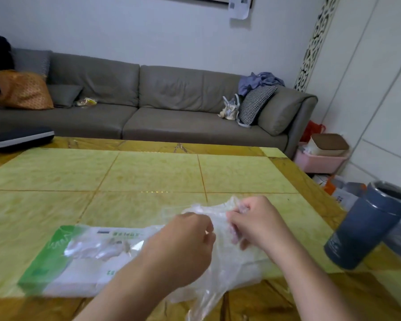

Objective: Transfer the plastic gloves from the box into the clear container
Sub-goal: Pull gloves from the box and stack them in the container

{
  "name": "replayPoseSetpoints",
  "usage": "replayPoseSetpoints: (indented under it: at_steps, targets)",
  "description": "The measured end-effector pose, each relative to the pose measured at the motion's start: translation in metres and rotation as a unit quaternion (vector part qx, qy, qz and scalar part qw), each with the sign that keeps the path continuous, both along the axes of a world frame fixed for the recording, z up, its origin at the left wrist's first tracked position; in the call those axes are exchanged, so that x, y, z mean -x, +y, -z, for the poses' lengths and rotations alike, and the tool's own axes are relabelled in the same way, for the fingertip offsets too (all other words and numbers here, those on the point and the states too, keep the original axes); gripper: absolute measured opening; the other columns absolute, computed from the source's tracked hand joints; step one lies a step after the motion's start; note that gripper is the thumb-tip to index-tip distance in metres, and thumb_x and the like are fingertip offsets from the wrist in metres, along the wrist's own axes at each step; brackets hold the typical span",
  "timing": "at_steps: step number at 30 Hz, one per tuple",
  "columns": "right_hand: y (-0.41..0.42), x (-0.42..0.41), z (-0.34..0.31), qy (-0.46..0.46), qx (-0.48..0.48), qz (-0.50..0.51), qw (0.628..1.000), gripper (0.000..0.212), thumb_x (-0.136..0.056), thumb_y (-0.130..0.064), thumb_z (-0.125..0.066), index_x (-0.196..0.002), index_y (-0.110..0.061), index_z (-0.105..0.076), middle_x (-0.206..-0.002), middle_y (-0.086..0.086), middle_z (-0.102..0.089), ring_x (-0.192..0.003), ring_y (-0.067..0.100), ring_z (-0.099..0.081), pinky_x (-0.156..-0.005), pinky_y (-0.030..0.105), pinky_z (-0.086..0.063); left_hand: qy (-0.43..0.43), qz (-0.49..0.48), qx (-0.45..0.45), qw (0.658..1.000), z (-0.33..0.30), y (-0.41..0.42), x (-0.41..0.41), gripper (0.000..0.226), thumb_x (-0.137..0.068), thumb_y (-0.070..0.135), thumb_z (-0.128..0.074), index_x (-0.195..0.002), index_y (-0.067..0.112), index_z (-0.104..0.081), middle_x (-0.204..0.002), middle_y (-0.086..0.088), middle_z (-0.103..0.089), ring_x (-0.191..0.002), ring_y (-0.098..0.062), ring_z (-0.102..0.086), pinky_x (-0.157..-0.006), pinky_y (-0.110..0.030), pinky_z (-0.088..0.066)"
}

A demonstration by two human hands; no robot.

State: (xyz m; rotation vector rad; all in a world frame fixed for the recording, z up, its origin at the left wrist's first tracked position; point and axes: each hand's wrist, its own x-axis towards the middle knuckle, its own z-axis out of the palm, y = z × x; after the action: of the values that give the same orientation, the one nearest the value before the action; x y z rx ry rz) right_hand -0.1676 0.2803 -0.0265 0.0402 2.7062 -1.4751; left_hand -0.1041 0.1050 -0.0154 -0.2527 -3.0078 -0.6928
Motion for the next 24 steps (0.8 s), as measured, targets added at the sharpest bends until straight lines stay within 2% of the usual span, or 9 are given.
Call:
replayPoseSetpoints:
  at_steps: [5, 7, 9, 11, 13, 16, 18, 22, 24]
  targets:
    - [0.006, 0.004, 0.012, 0.051, -0.182, -0.003, 0.982, 0.019, -0.084, -0.009, -0.057, -0.073, 0.006, -0.060, -0.067, 0.017, -0.073, -0.056, 0.037, -0.071, -0.055, 0.057, -0.061, -0.141, 0.007, 0.068, 0.988, 0.032, 0.014, 0.022, 0.030, -0.101, 0.046, -0.047, -0.115, 0.026, -0.065, -0.113, 0.004, -0.069, -0.103, -0.019, -0.065, -0.091, -0.039, -0.056]
    - [0.007, 0.004, 0.013, 0.057, -0.228, -0.004, 0.972, 0.019, -0.085, -0.004, -0.054, -0.066, 0.001, -0.057, -0.064, 0.013, -0.069, -0.049, 0.032, -0.069, -0.051, 0.047, -0.063, -0.170, 0.023, 0.084, 0.982, 0.031, 0.014, 0.026, 0.036, -0.100, 0.048, -0.050, -0.130, 0.031, -0.060, -0.126, 0.007, -0.066, -0.117, -0.017, -0.061, -0.099, -0.037, -0.052]
    - [0.008, 0.004, 0.012, 0.063, -0.273, -0.001, 0.960, 0.026, -0.086, -0.002, -0.057, -0.061, -0.008, -0.051, -0.067, 0.008, -0.061, -0.047, 0.026, -0.059, -0.044, 0.032, -0.052, -0.201, 0.046, 0.104, 0.973, 0.027, 0.015, 0.030, 0.046, -0.098, 0.050, -0.057, -0.141, 0.034, -0.053, -0.136, 0.010, -0.061, -0.125, -0.015, -0.056, -0.104, -0.035, -0.048]
    - [0.009, 0.006, 0.012, 0.062, -0.307, -0.008, 0.949, 0.026, -0.087, -0.002, -0.061, -0.063, -0.010, -0.052, -0.073, 0.009, -0.060, -0.051, 0.027, -0.060, -0.047, 0.028, -0.053, -0.228, 0.068, 0.134, 0.962, 0.023, 0.018, 0.034, 0.055, -0.095, 0.052, -0.062, -0.146, 0.035, -0.050, -0.138, 0.011, -0.060, -0.127, -0.015, -0.055, -0.104, -0.031, -0.046]
    - [0.008, 0.006, 0.011, 0.053, -0.330, -0.013, 0.942, 0.022, -0.086, -0.002, -0.064, -0.066, -0.010, -0.057, -0.075, 0.010, -0.063, -0.057, 0.029, -0.067, -0.052, 0.032, -0.059, -0.248, 0.077, 0.159, 0.952, 0.021, 0.023, 0.039, 0.059, -0.091, 0.053, -0.067, -0.146, 0.035, -0.051, -0.134, 0.010, -0.063, -0.122, -0.016, -0.058, -0.095, -0.027, -0.047]
    - [0.006, -0.002, -0.001, 0.046, -0.358, -0.010, 0.933, 0.029, -0.087, -0.002, -0.062, -0.065, -0.014, -0.046, -0.075, 0.007, -0.057, -0.057, 0.028, -0.057, -0.044, 0.027, -0.039, -0.267, 0.071, 0.162, 0.947, 0.020, 0.028, 0.043, 0.064, -0.082, 0.052, -0.078, -0.139, 0.037, -0.055, -0.123, 0.007, -0.067, -0.104, -0.016, -0.063, -0.082, -0.027, -0.049]
    - [0.005, -0.012, -0.016, 0.077, -0.382, 0.008, 0.921, 0.027, -0.089, -0.005, -0.061, -0.070, -0.015, -0.045, -0.077, 0.003, -0.055, -0.061, 0.027, -0.054, -0.048, 0.029, -0.036, -0.263, 0.065, 0.156, 0.950, 0.023, 0.028, 0.044, 0.062, -0.079, 0.046, -0.082, -0.134, 0.038, -0.054, -0.115, 0.007, -0.064, -0.094, -0.017, -0.059, -0.077, -0.028, -0.049]
    - [-0.011, -0.030, -0.037, 0.166, -0.289, -0.016, 0.943, 0.011, -0.083, -0.004, -0.055, -0.081, -0.015, -0.054, -0.082, 0.001, -0.059, -0.072, 0.023, -0.060, -0.058, 0.039, -0.051, -0.230, 0.058, 0.156, 0.959, 0.033, 0.027, 0.042, 0.037, -0.083, 0.029, -0.069, -0.117, 0.033, -0.054, -0.101, 0.008, -0.053, -0.090, -0.019, -0.057, -0.074, -0.029, -0.046]
    - [-0.022, -0.032, -0.033, 0.108, -0.212, -0.061, 0.969, 0.015, -0.074, -0.006, -0.046, -0.079, -0.012, -0.058, -0.079, 0.004, -0.063, -0.070, 0.026, -0.064, -0.059, 0.045, -0.058, -0.205, 0.067, 0.169, 0.962, 0.034, 0.029, 0.039, 0.018, -0.088, 0.026, -0.064, -0.102, 0.028, -0.052, -0.093, 0.006, -0.052, -0.085, -0.020, -0.054, -0.072, -0.029, -0.042]
